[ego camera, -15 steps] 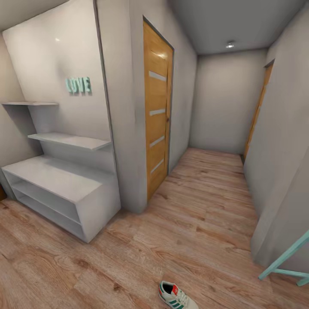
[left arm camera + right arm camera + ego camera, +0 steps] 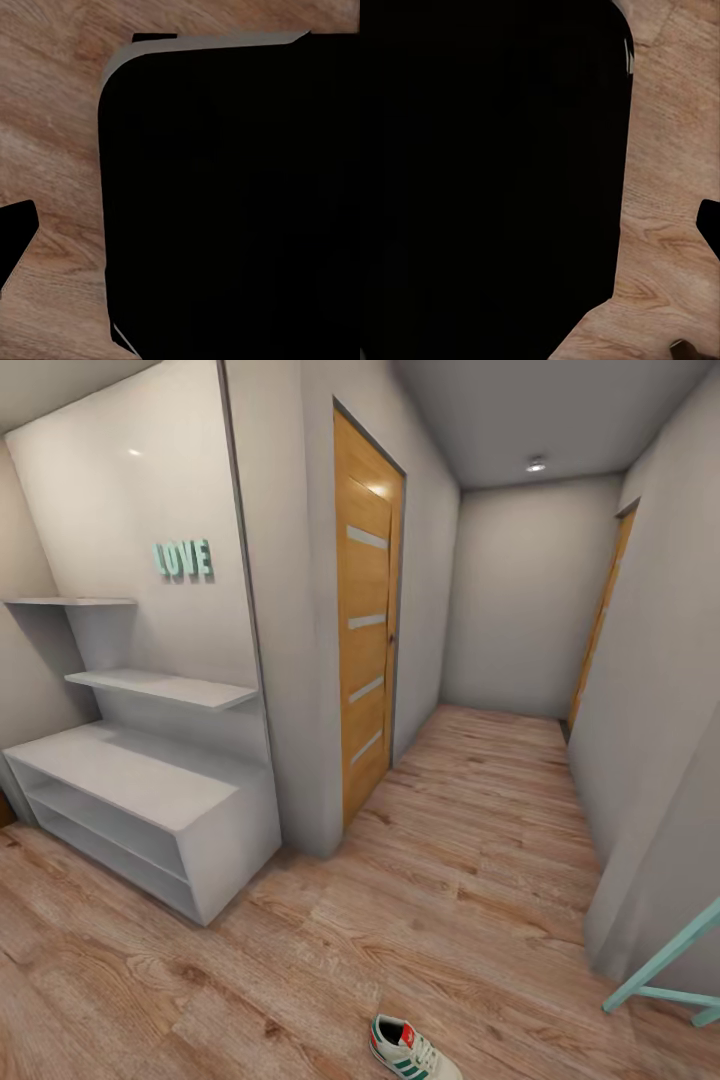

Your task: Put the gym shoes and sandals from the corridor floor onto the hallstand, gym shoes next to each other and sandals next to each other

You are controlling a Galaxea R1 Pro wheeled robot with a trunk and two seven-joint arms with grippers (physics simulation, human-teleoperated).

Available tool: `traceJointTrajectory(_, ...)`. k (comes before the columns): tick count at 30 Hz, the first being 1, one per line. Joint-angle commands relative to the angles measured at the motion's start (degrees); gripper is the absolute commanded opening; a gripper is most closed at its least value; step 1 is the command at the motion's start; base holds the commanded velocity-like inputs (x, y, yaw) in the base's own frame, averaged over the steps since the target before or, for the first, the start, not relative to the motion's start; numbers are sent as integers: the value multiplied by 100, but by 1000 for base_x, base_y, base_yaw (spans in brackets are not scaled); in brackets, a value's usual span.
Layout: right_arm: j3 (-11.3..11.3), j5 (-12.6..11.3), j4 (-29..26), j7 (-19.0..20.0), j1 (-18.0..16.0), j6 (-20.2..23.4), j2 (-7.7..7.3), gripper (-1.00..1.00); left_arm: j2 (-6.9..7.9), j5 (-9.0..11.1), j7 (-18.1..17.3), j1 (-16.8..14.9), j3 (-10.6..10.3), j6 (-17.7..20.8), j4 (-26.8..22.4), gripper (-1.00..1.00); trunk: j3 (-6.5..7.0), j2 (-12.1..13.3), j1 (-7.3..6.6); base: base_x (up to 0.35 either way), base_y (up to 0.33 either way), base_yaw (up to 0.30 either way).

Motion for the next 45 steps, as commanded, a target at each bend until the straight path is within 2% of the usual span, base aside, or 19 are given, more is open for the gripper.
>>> traceJointTrajectory(1, -5, -3, -1, 7, -2, -1, -1, 100, 6, 2, 1, 0, 5, -46, -36, 100, -5, -3, 0, 0, 0, 0)
traceJointTrajectory(22, -14, 8, -579, 23, -2, -1, -59, 100, 63, -35, 4, -23, 15, -720, -714, 100, -5, -3, 0, 0, 0, 0)
traceJointTrajectory(30, -10, 13, -837, 28, -2, -2, -55, 100, 59, -41, 4, -270, 12, -977, -975, 100, -5, -3, 0, 0, 0, 0)
traceJointTrajectory(31, -11, 12, -2625, 28, -2, -2, -57, 100, 57, -42, 4, -420, 11, -1149, -2747, 100, -5, -3, 0, 0, 0, 0)
traceJointTrajectory(40, -6, 39, -2927, 28, -2, -7, -51, 100, 40, -32, -3, -510, -6, -1738, -2645, 100, -5, -3, 0, 0, 0, 0)
traceJointTrajectory(42, -8, 43, -2930, 28, -2, -9, -47, 100, 39, -29, -4, -515, -10, -1869, -2481, 100, -5, -3, 0, 0, 0, 0)
traceJointTrajectory(43, -15, 7, -2919, 28, -2, -6, -37, 100, 52, -8, 1, -518, 11, -1948, -2247, 100, -5, -3, 0, 0, 0, 0)
traceJointTrajectory(45, -15, 10, -2915, 25, -1, -7, -21, 100, 55, 8, 3, -518, 18, -1956, -2218, 100, -5, -3, 0, 0, 0, 0)
